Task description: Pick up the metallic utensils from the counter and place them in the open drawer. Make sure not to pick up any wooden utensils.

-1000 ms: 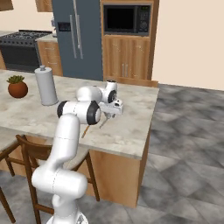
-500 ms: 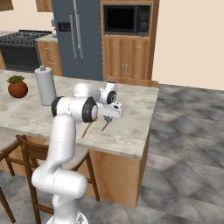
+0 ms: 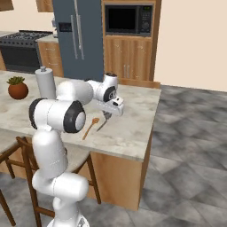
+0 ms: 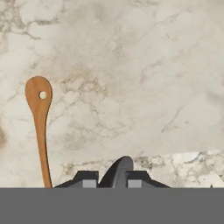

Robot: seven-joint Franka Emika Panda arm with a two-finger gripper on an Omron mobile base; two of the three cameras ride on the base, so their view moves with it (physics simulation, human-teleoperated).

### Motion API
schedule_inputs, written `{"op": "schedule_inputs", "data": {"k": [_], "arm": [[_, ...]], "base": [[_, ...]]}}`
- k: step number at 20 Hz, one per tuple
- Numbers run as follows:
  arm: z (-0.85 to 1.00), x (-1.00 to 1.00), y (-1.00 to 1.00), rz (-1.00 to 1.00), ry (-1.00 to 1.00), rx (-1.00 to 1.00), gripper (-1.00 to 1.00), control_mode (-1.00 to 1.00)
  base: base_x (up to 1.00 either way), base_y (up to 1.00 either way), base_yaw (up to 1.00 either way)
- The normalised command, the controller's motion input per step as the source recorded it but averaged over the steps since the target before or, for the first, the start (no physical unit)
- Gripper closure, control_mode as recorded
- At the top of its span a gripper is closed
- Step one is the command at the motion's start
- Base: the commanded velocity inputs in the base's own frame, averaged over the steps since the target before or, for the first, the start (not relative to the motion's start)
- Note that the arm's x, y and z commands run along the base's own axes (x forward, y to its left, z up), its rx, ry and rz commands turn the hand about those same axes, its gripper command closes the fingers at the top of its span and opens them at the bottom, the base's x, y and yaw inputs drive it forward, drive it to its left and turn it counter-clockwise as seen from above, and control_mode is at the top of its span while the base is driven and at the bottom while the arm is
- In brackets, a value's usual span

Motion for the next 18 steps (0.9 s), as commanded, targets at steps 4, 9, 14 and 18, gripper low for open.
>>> {"op": "schedule_inputs", "data": {"k": [4,9,14,18], "arm": [[1.0,-0.89,-0.1,-0.11,-0.36,0.0,1.0,-1.0],[0.46,-1.0,-0.27,-0.11,-0.32,0.0,1.0,-1.0],[0.0,-0.68,-0.77,-0.14,-0.08,0.03,1.0,-1.0],[0.0,0.0,0.0,0.0,0.0,0.0,1.0,1.0]], "base": [[0.0,0.0,0.0],[0.0,0.0,0.0],[0.0,0.0,0.0],[0.4,-1.0,-0.17]]}}
